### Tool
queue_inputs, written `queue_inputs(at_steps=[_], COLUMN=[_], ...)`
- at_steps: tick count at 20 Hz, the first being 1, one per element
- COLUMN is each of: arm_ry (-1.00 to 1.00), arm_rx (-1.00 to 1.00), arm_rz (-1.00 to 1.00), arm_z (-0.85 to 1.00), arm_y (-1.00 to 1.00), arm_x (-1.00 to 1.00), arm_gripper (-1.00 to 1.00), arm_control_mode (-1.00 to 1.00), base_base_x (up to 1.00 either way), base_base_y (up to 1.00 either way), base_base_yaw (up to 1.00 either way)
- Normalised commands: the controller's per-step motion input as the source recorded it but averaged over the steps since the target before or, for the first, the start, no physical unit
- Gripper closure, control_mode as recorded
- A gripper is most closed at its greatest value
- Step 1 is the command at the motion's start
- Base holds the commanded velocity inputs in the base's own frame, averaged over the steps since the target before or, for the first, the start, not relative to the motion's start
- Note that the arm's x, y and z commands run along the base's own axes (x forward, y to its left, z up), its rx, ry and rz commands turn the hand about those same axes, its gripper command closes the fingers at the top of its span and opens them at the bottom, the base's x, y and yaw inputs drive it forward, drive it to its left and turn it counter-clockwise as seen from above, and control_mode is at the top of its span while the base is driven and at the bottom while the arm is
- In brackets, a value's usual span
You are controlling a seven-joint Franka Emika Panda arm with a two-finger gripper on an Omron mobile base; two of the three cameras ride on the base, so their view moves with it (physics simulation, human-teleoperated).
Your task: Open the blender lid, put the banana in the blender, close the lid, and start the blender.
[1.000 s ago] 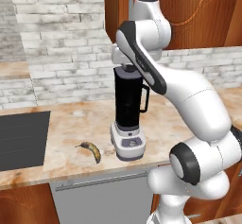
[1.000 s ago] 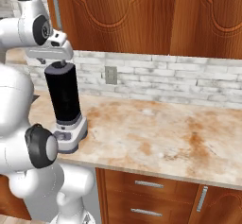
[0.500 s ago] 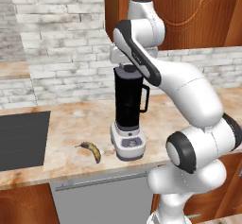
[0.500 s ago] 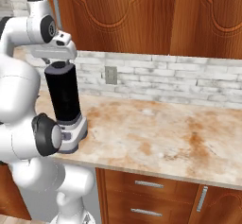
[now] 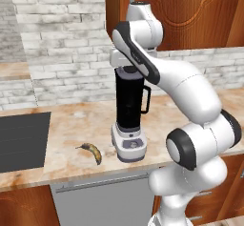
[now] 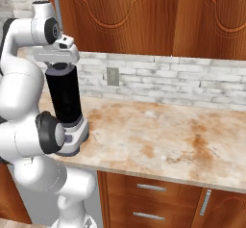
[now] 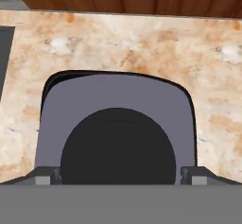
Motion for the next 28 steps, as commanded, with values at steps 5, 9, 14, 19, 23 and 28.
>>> queue_inputs(at_steps=[5,9,14,19,23,28], arm_ry=[0.08,0.02,-0.02,-0.23,-0.21,-0.03], arm_rx=[-0.01,0.0,0.0,0.0,0.01,0.12], arm_rz=[0.0,0.0,0.0,0.0,0.0,-0.07], arm_z=[-0.37,-0.08,0.34,0.99,0.83,-0.14], arm_y=[0.03,0.0,0.0,-0.21,-0.53,-1.0], arm_x=[0.0,-0.07,-0.27,-0.5,-0.53,-0.64], arm_gripper=[1.0,1.0,1.0,1.0,1.0,1.0], arm_control_mode=[-1.0,-1.0,-1.0,-1.0,-1.0,-1.0], base_base_x=[0.0,0.0,0.0,0.0,0.0,0.0], base_base_y=[0.0,0.0,0.0,0.0,0.0,0.0], base_base_yaw=[0.0,0.0,0.0,0.0,0.0,0.0])
